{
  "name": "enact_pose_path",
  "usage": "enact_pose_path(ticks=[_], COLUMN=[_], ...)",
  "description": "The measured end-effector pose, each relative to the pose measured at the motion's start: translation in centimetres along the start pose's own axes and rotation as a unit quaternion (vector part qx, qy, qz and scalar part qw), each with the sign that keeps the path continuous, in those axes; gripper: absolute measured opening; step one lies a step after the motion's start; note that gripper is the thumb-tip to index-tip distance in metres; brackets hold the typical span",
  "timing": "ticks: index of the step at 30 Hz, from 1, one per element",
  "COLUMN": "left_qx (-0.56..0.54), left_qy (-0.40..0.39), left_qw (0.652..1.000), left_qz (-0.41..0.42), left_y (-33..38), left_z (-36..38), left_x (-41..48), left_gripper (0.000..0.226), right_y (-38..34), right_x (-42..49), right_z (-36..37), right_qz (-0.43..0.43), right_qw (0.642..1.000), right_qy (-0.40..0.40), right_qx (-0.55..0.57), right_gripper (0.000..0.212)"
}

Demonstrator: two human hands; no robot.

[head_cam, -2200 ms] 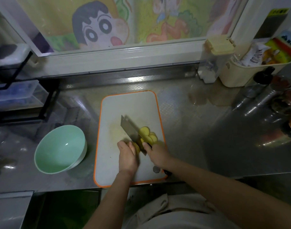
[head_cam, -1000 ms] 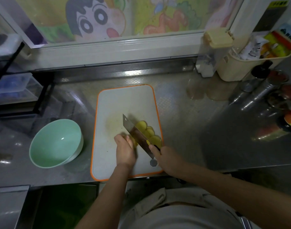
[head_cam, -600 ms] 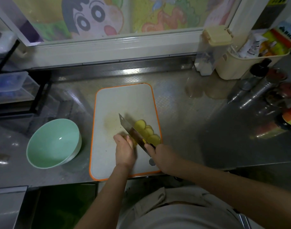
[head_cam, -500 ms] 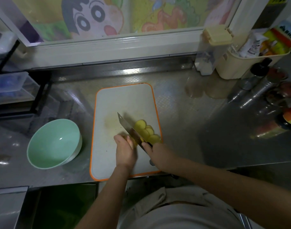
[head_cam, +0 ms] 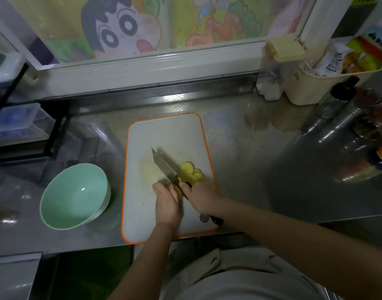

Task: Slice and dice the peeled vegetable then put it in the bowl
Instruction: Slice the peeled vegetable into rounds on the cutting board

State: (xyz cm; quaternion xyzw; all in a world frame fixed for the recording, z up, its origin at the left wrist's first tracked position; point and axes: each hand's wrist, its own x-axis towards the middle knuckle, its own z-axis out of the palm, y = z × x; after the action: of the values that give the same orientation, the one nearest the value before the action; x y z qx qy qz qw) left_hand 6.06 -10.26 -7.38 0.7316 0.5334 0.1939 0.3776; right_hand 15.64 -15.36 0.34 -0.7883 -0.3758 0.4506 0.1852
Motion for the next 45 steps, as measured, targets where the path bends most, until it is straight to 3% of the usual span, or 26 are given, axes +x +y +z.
enact_pose_path(ticks=[5,9,13,18,20,25,30,45], left_qx=[-0.019,-0.016,-0.018,-0.026,-0.035,-0.053,-0.02,-0.037], left_qy=[-0.005,-0.001,0.004,-0.004,-0.004,-0.016,-0.024,-0.019], left_qw=[0.999,0.999,0.999,0.999,0.998,0.996,0.998,0.998], left_qz=[-0.025,-0.035,-0.04,-0.041,-0.057,-0.068,-0.046,-0.042], left_y=[1.0,1.3,1.2,1.4,1.5,1.9,1.3,1.7], left_z=[-0.3,-0.4,-0.3,-0.3,-0.4,-0.6,-0.6,-0.9], left_x=[0.1,0.1,0.2,0.2,0.1,0.0,0.2,0.2], left_gripper=[0.012,0.014,0.015,0.017,0.018,0.017,0.014,0.015], right_y=[0.9,1.6,1.7,2.3,2.3,1.9,1.7,4.1], right_x=[-1.7,-3.1,-3.8,-3.6,-3.1,-1.5,0.9,3.2], right_z=[-0.8,-1.5,-2.2,-1.8,-1.4,-0.6,1.5,3.3], right_qz=[0.0,0.058,0.043,0.041,0.036,0.006,0.042,-0.044], right_qw=[0.999,0.997,0.994,0.998,0.998,0.998,0.998,0.99], right_qy=[-0.023,-0.04,-0.066,-0.05,-0.052,-0.03,0.034,0.131], right_qx=[0.027,0.022,-0.073,-0.023,-0.002,0.062,0.023,0.038], right_gripper=[0.061,0.047,0.057,0.047,0.055,0.046,0.053,0.052])
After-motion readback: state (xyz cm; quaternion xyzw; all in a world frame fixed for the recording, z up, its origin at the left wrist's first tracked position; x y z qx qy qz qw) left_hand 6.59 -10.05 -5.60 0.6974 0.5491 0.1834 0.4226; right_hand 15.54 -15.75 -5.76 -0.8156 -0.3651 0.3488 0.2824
